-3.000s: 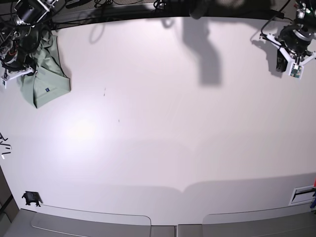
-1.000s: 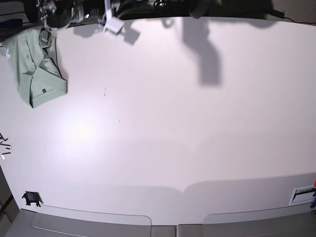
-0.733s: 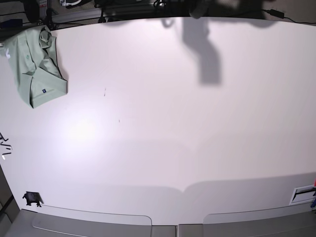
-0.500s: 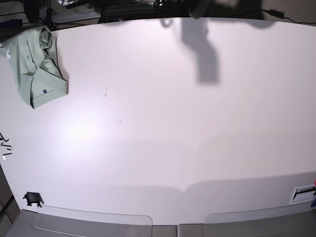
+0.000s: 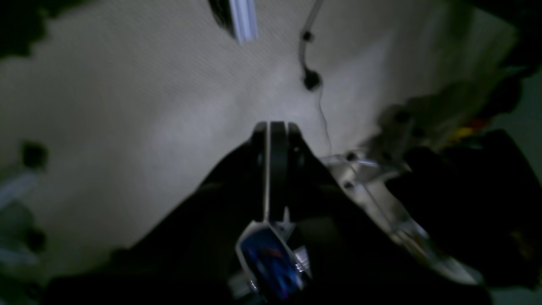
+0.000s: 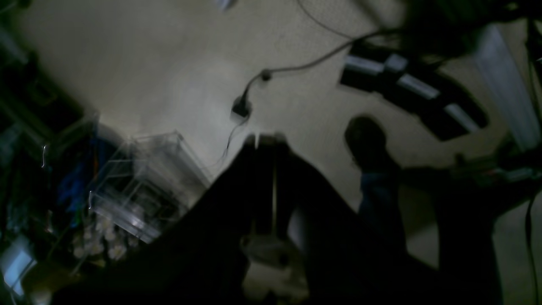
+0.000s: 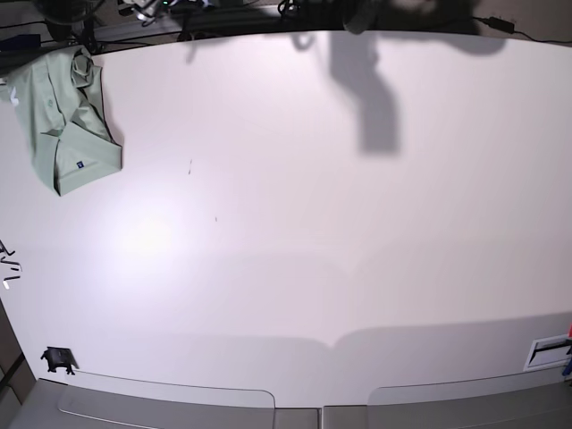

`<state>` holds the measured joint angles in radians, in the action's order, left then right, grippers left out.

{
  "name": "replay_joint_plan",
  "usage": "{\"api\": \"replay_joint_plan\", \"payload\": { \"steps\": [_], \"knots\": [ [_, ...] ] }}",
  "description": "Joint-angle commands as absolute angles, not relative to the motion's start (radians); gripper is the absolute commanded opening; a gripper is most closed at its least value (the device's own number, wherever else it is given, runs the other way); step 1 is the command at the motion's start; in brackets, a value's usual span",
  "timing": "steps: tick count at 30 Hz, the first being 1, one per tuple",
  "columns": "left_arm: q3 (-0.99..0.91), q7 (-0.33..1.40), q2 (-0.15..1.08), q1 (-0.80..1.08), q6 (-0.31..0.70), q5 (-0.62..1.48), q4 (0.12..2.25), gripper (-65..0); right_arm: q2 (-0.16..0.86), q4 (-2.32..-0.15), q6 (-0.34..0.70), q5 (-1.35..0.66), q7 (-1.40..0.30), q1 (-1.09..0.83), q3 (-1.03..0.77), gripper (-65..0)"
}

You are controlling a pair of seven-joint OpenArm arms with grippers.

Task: Fold the T-shirt properly

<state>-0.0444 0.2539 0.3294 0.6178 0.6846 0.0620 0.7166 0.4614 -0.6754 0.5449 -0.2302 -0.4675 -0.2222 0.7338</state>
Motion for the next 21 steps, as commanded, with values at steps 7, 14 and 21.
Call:
{"api": "replay_joint_plan", "payload": {
  "steps": [7,14,21],
  "knots": [
    [-0.036,0.124,0.249,0.493,0.377,0.008,0.586,-65.0,0.321,-0.564,0.264,-0.344,-0.429,-0.175,0.727,-65.0],
    [-0.036,0.073,0.209,0.427,0.313,0.009,0.561,-65.0,0.228,-0.515,0.167,-0.447,-0.37,-0.175,0.561,-65.0],
    [-0.036,0.069,0.196,0.421,0.314,0.017,0.562,-65.0,0.17,-0.482,0.168,-0.561,-0.37,-0.175,0.29,-65.0]
  ]
}}
